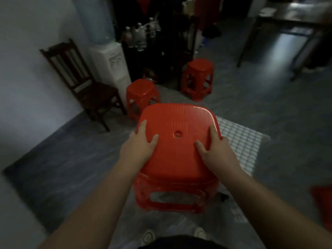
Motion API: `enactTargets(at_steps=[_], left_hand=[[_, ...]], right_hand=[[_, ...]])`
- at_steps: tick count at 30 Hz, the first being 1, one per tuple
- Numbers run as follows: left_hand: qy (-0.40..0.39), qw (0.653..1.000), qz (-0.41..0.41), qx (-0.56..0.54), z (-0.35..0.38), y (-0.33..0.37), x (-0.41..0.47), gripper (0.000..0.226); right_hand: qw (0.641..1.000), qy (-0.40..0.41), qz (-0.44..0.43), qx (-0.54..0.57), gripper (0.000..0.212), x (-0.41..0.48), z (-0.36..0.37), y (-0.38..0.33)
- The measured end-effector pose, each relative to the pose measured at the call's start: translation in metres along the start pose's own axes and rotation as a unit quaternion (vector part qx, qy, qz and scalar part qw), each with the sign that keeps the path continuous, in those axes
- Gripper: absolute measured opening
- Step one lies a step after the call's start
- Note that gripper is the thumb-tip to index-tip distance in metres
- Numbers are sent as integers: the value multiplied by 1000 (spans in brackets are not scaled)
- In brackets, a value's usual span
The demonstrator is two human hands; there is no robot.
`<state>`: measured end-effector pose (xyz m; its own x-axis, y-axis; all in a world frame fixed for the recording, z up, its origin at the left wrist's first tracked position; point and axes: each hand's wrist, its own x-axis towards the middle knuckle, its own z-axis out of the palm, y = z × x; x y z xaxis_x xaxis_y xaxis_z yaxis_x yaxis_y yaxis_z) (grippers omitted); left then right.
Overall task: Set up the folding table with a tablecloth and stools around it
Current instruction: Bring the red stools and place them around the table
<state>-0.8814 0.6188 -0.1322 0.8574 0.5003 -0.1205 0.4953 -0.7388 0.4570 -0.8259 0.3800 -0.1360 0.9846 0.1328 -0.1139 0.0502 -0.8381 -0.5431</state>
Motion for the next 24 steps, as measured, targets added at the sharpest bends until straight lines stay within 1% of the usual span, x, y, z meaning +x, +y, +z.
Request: enactTargets(at_steps=[3, 7, 10, 12, 16, 20, 22, 24], left_hand=[[-56, 996, 73, 13, 12, 2, 16, 75], [-116, 980, 159, 3, 35, 9, 19, 77], [-160, 966, 202, -11, 56, 16, 10, 80], [-191, 956, 222, -21, 72, 18, 2, 83], [-249, 943, 219, -34, 115, 18, -11, 88], [-270, 941, 204, -27, 170, 2, -13, 96], [-284, 940, 185, -28, 204, -9, -13, 98], [-284, 943, 169, -25, 241, -26, -14, 96]], right_hand=[[996, 46, 78, 29, 83, -24, 11, 10], [979, 99, 168, 59, 85, -64, 27, 26], [965, 137, 209, 73, 85, -91, 32, 46], [959, 145, 230, 75, 85, -106, 36, 60], [951, 143, 264, 78, 84, -121, 49, 93], [948, 120, 280, 91, 85, -121, 86, 137], [947, 92, 287, 114, 88, -115, 111, 163], [944, 48, 299, 128, 97, -112, 141, 190]])
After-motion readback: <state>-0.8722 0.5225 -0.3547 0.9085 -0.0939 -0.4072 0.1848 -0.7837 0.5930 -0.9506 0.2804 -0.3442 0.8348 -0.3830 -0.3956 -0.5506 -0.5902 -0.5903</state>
